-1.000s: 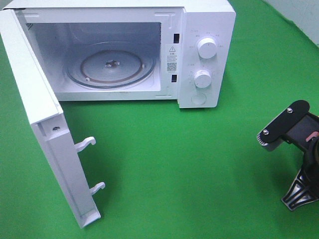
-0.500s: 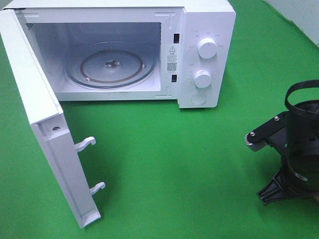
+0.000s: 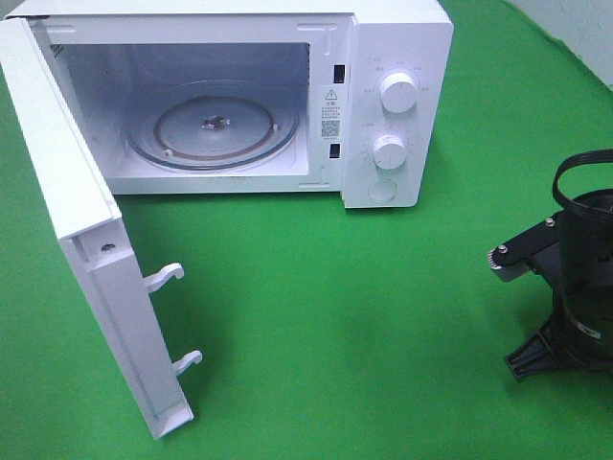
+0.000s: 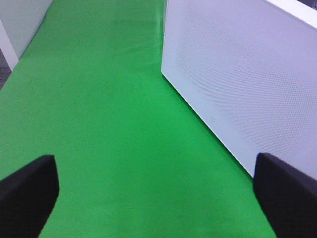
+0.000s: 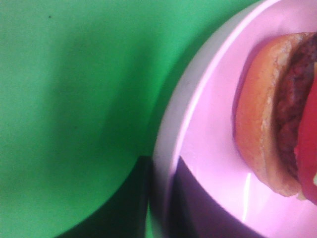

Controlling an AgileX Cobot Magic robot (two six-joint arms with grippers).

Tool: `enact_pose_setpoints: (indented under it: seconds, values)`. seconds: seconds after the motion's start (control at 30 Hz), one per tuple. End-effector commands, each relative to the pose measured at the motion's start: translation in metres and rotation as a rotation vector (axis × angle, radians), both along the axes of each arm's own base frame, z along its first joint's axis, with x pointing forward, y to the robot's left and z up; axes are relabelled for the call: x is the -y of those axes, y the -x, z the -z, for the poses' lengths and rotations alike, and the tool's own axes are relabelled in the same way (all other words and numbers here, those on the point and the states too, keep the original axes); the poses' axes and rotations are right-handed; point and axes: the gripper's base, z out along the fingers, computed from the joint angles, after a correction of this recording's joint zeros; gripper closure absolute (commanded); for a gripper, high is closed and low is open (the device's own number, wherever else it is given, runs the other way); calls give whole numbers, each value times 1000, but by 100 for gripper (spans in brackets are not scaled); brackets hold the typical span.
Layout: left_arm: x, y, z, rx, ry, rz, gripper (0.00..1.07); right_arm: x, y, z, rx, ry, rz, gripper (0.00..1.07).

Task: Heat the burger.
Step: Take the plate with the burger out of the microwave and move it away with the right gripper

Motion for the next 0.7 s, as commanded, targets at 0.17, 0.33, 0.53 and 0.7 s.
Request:
enact_pose_setpoints:
  seconds: [0.17,0.33,0.53,0.7]
  values:
    - [0,0,1,6,1,-7,6,0,2,1,-15,-24,48,83]
    - [0,0,1,6,1,-7,6,0,4,1,-26,-28,69,61]
    - [0,0,1,6,1,-7,6,-2,8,-6,-47,-63,62,50]
    - [0,0,1,6,1,-7,6,-2,11,-42,79,-159,47,50]
